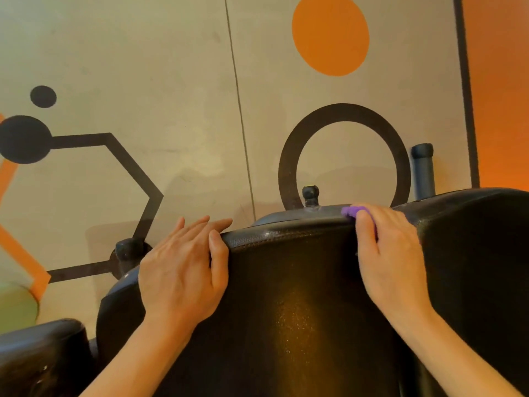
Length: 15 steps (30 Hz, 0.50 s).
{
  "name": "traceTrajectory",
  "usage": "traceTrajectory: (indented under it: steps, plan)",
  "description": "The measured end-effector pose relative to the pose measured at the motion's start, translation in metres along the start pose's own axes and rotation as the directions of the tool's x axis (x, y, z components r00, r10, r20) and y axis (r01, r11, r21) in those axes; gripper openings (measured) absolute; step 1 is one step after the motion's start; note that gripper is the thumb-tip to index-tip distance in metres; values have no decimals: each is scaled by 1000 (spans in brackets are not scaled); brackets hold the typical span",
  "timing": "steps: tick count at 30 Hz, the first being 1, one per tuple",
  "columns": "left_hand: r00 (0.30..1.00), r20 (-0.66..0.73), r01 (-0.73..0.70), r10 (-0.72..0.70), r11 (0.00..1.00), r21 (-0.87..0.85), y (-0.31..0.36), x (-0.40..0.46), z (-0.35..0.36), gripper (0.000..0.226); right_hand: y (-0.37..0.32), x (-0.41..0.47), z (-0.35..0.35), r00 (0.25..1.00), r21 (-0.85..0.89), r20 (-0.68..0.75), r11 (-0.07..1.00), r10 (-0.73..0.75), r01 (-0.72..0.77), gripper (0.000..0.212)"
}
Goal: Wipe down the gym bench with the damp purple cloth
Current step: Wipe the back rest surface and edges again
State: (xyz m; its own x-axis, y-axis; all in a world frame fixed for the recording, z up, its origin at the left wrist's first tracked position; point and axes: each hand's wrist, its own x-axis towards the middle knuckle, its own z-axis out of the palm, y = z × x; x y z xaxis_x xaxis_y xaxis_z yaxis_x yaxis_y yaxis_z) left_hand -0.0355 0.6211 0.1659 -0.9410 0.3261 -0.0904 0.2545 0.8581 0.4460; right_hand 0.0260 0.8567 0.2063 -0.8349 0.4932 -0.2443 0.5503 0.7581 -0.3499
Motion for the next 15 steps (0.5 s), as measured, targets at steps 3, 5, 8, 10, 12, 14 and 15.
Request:
traceTrajectory:
  steps: [3,5,8,10,12,14,15]
  plan:
    - [1000,13,-25,24,1000,10,1,2,-4,43,-57,-9,29,979,-80,12,976,-203,204,35]
    - [999,46,-22,21,1000,18,1,3,-7,42,-76,-16,36,918,-76,108,917,-382,391,33]
    - [996,83,-14,15,1000,-11,1,4,-10,40,-44,-8,14,928,-31,151,937,-339,347,37]
    - [995,102,-3,6,1000,-29,0,5,-10,39,-22,-8,-1,981,-30,72,982,-183,185,36]
    - [994,110,4,0,999,-36,0,4,-9,37,-30,-12,9,992,-56,17,990,-128,128,38]
    - [992,123,25,-19,999,-48,0,4,-10,37,-62,-17,31,974,-103,21,968,-227,228,39]
    - [989,141,44,-35,997,-64,1,5,-11,38,-76,-22,39,948,-109,44,942,-314,317,37]
